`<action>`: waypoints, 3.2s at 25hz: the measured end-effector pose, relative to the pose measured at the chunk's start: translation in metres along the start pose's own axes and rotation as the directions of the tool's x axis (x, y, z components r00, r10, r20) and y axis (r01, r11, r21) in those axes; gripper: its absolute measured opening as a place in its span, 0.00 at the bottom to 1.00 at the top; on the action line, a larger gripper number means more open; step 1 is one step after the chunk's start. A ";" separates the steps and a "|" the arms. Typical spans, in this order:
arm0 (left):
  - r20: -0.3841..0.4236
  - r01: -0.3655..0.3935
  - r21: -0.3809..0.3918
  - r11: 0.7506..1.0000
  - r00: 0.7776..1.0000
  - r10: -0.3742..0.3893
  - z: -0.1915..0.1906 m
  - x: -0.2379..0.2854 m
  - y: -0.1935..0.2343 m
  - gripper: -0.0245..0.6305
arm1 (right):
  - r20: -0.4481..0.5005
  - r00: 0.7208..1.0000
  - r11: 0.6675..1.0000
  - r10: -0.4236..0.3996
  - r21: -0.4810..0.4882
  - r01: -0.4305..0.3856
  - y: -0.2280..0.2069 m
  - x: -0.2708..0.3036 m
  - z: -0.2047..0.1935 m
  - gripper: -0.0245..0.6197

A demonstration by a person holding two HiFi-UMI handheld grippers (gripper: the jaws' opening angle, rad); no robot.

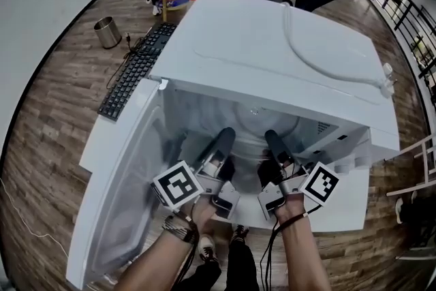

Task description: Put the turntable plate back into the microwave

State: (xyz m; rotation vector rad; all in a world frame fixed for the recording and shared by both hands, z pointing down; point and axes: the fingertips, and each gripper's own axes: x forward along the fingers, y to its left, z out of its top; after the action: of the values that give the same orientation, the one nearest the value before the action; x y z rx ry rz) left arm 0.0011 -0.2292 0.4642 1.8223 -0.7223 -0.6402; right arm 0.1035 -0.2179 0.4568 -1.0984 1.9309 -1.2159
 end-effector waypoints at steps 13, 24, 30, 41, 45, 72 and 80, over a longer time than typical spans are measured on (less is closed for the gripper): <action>0.028 -0.008 -0.027 1.000 1.000 0.008 0.014 0.018 -0.006 0.18 | 0.007 0.996 0.996 -0.085 0.032 0.084 0.000 0.014 0.013 0.14; 0.110 0.123 -0.134 0.983 0.988 -0.109 0.029 0.027 -0.034 0.17 | 0.005 0.997 0.990 -0.080 0.116 0.079 0.004 0.017 0.006 0.16; 0.137 0.127 -0.172 0.977 0.985 -0.104 0.028 0.023 -0.026 0.17 | -0.029 0.992 0.988 -0.126 0.091 0.128 0.001 0.014 -0.001 0.17; 0.155 0.130 -0.199 0.971 0.983 -0.099 0.028 0.022 -0.022 0.18 | -0.055 0.986 0.984 -0.159 0.071 0.163 0.002 0.002 -0.018 0.21; 0.162 0.131 -0.205 0.970 0.982 -0.098 0.028 0.022 -0.019 0.18 | -0.049 0.985 0.981 -0.168 0.087 0.171 -0.002 -0.001 -0.016 0.21; 0.080 -0.033 -0.097 0.995 0.996 0.041 0.023 0.020 -0.004 0.22 | 0.038 0.992 0.973 -0.123 0.203 0.113 0.001 0.007 -0.003 0.18; 0.056 -0.104 -0.053 0.993 0.993 0.107 0.016 0.010 0.007 0.22 | 0.049 0.991 0.968 -0.121 0.227 0.107 -0.003 0.006 -0.006 0.16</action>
State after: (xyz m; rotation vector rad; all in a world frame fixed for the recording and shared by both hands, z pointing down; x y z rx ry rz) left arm -0.0046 -0.2484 0.4644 1.7129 -0.8288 -0.6382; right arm 0.0971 -0.2215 0.4615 -1.1257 1.6564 -1.4067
